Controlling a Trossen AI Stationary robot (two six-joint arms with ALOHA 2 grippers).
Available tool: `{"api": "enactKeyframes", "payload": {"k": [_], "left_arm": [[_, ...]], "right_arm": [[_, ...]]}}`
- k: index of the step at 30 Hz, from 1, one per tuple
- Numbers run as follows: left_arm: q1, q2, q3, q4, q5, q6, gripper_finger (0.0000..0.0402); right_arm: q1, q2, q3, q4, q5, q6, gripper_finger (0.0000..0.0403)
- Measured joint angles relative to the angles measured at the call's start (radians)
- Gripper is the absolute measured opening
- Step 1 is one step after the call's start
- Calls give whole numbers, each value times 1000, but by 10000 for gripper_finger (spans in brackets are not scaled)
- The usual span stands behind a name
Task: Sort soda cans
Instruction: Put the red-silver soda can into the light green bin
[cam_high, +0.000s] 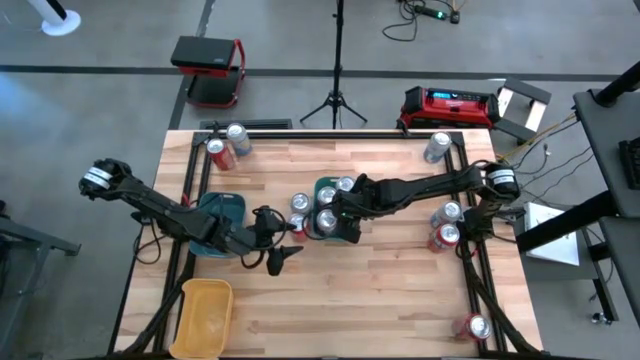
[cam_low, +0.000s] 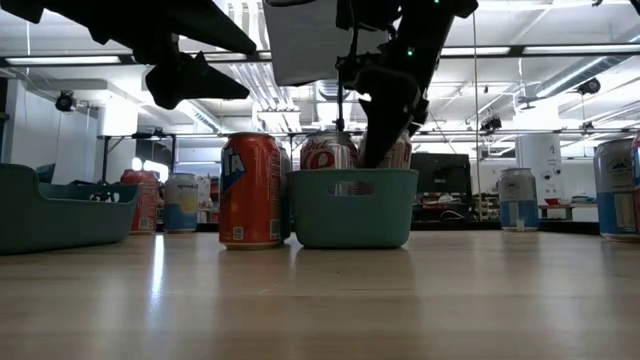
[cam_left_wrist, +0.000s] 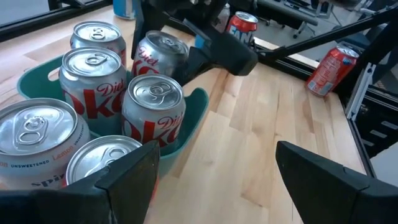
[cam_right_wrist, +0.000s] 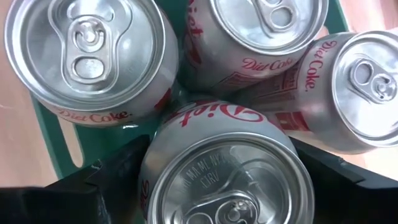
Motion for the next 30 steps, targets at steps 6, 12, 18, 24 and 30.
{"api": "enactKeyframes", "payload": {"k": [6, 12, 18, 24, 30], "left_arm": [[0, 0, 0, -1, 0, 0, 306], [0, 0, 0, -1, 0, 0, 306], [0, 0, 0, -3, 0, 0, 306], [-2, 0, 0, -1, 2, -2, 306], [-13, -9, 0, 24, 45, 11, 306]], "right_arm": [[-23, 3, 0, 3, -2, -5, 334], [-30, 8, 0, 17, -24, -26, 328], [-30, 8, 0, 25, -20, -20, 356], [-30, -17, 0, 18, -23, -22, 368], [-4, -98, 0, 6, -18, -19, 368]]}}
